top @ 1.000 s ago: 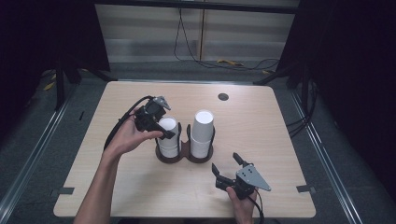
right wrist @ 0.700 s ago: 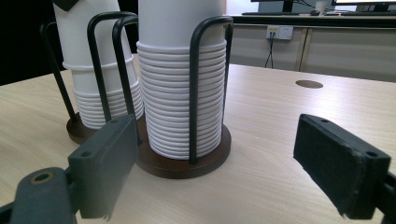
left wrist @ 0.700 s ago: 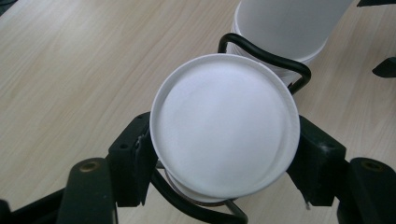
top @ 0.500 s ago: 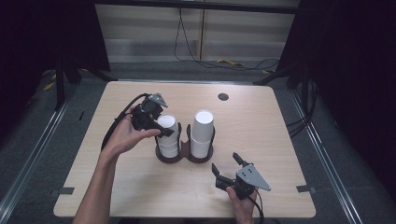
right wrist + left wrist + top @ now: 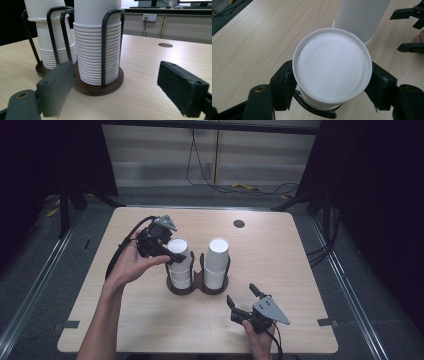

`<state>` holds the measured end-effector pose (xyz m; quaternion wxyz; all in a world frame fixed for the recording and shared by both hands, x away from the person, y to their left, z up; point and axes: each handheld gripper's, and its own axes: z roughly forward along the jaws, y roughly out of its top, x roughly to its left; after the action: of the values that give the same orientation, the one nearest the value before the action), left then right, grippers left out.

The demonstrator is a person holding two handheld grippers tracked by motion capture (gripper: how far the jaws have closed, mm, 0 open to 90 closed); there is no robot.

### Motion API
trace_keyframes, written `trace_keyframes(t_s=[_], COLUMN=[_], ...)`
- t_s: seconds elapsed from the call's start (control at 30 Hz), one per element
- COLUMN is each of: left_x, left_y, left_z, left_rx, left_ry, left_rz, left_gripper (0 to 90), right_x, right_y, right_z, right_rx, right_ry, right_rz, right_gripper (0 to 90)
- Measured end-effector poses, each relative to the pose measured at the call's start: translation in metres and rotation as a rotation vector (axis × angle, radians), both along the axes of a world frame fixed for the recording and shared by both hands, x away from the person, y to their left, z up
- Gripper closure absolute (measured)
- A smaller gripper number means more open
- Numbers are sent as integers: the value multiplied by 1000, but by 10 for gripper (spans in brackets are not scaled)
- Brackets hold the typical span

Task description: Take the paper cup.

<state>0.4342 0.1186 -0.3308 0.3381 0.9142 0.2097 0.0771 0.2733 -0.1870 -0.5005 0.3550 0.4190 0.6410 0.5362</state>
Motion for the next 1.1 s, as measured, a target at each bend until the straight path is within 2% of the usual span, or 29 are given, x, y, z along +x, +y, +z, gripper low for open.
trace_keyframes(t_s=[0.27,0.67,0.8,0.83,1.0,1.03,1.1], left_x=[-2,-2,-3,-4,-8,-8,-10], left_y=[4,7,10,10,14,15,17], left_z=[6,7,11,12,16,17,17], left_rx=[-24,-33,-66,-86,-122,-117,-136], left_ry=[-15,-12,-25,-16,-37,-44,-49], left_rz=[12,20,24,24,25,16,27], left_gripper=[326,332,332,332,331,330,329], right_x=[0,0,0,0,0,0,0], right_y=[0,0,0,0,0,0,0], right_z=[0,0,0,0,0,0,0], right_rx=[2,3,0,0,-1,-1,-1], right_ry=[0,0,-1,-1,-2,-2,-3], right_rz=[-1,-1,-3,-3,0,-1,-3], right_gripper=[134,133,133,134,133,133,133])
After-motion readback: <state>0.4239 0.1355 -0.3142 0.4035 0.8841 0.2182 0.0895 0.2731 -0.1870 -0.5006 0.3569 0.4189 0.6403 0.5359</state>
